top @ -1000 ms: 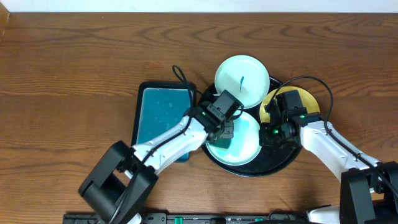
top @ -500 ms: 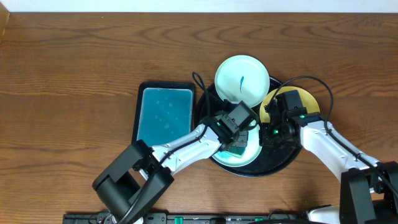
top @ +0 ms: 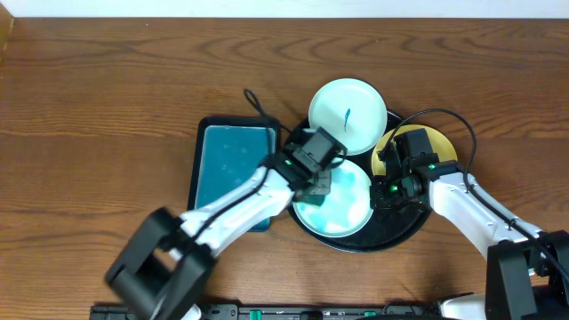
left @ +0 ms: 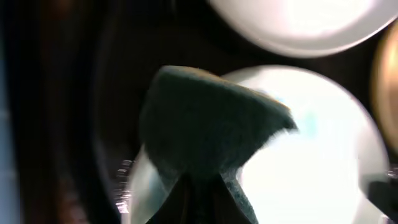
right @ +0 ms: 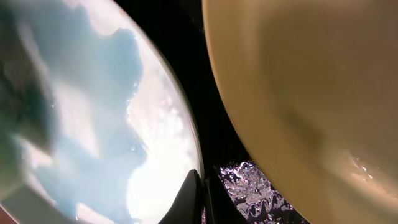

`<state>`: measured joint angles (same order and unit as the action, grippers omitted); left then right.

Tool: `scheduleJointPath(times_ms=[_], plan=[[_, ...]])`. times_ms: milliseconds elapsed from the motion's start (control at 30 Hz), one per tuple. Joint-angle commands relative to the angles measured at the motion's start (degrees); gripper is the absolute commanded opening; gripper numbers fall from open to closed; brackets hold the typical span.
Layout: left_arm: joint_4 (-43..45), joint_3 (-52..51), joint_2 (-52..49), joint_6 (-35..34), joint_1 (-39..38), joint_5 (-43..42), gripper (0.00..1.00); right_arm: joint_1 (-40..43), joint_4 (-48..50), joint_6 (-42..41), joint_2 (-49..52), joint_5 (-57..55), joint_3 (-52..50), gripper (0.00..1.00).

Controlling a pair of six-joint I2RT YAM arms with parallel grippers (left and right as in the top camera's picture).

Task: Clean dirty plates on tray and stack at the side
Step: 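Scrub the white plate with the sponge held in the left gripper, then return the sponge to the basin with the left gripper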

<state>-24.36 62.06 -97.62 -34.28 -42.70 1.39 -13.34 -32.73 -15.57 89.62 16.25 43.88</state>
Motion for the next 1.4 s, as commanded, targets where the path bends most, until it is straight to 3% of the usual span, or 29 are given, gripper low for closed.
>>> scheduleJointPath(times_ms=[0,67,233,500,600,767,1100,1233,1367], plan=[[-1.8,0.0,7.0,4.3,2.0,0.1,0.07,-0.3,-0.3,-0.3,0.2,-1.2,0.2,0.07],[-4.0,0.0,10.1,6.3,3.2,0.2,0.08,-0.3,-0.3,-0.3,0.2,-1.2,0.2,0.18],[-10.9,0.0,15.2,8.9,8.5,3.1,0.07,-0.3,-0.1,-0.3,0.2,-1.2,0.0,0.22],[-13.3,-2.7,13.4,13.9,19.3,0.1,0.08,-0.3,3.7,-0.3,0.2,1.6,-2.9,0.16],[-13.2,-3.2,10.8,14.8,21.3,0.1,0.07,-0.3,4.2,-0.3,0.2,2.3,-3.1,0.08],[-11.5,-3.2,5.0,17.4,22.3,0.2,0.07,-0.3,4.7,-0.3,0.2,2.3,-3.1,0.01],[-6.0,-3.2,-2.7,17.3,22.3,0.2,0.08,-0.3,5.1,-0.2,0.2,2.2,-3.1,0.01],[-6.5,-3.2,-2.8,17.3,22.3,0.2,0.29,-0.3,5.0,-0.2,0.2,2.3,-3.1,0.01],[-8.2,-3.2,-2.8,17.3,22.3,0.2,0.34,-0.3,4.9,-0.2,0.2,2.2,-3.1,0.01]])
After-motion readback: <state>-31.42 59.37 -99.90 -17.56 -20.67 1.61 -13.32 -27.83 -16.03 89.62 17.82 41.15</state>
